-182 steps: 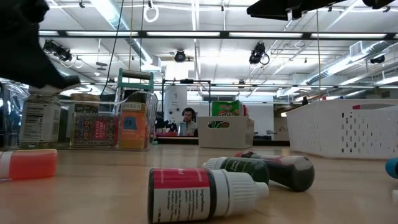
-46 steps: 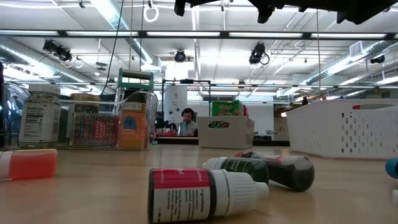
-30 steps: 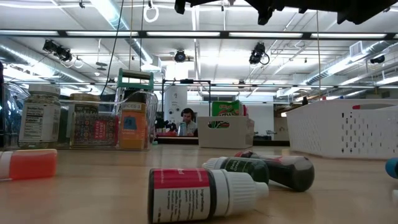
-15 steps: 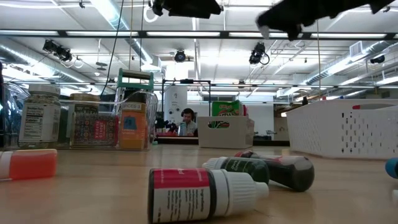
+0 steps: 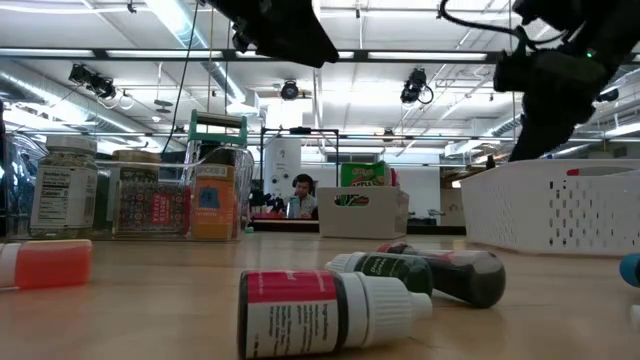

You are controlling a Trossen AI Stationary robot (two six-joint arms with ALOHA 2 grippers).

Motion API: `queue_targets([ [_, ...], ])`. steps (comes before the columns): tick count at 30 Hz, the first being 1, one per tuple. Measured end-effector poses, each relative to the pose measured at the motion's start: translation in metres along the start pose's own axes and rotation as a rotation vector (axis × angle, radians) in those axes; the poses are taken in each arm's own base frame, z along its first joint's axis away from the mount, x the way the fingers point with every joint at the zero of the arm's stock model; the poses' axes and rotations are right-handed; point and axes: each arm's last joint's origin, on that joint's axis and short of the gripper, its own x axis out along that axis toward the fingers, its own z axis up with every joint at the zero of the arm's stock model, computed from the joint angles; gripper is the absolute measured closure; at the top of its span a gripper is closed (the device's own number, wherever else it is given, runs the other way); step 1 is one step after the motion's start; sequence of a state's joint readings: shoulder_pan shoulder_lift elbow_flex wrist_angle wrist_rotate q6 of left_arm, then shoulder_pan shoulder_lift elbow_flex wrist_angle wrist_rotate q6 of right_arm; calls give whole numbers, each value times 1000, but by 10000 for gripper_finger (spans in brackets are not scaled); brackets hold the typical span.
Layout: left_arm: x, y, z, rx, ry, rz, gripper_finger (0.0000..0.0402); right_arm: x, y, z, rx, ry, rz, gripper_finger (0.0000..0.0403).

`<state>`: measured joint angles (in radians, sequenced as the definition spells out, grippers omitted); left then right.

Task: Pick & Place Kitchen Items
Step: Put the green food coloring bottle into the white bin, then put the blue food coloring bottle into the white bin

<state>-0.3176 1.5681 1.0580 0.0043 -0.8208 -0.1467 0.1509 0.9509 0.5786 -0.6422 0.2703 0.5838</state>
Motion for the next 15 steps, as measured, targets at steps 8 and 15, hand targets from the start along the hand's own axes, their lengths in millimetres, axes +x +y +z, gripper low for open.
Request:
queue_targets([
  [8, 0, 0, -1, -9, 8, -1, 209, 5, -1, -3, -4, 17, -13, 277],
  [15, 0, -2, -2, -15, 22, -66, 209, 5, 1, -1, -48, -12, 4, 238],
])
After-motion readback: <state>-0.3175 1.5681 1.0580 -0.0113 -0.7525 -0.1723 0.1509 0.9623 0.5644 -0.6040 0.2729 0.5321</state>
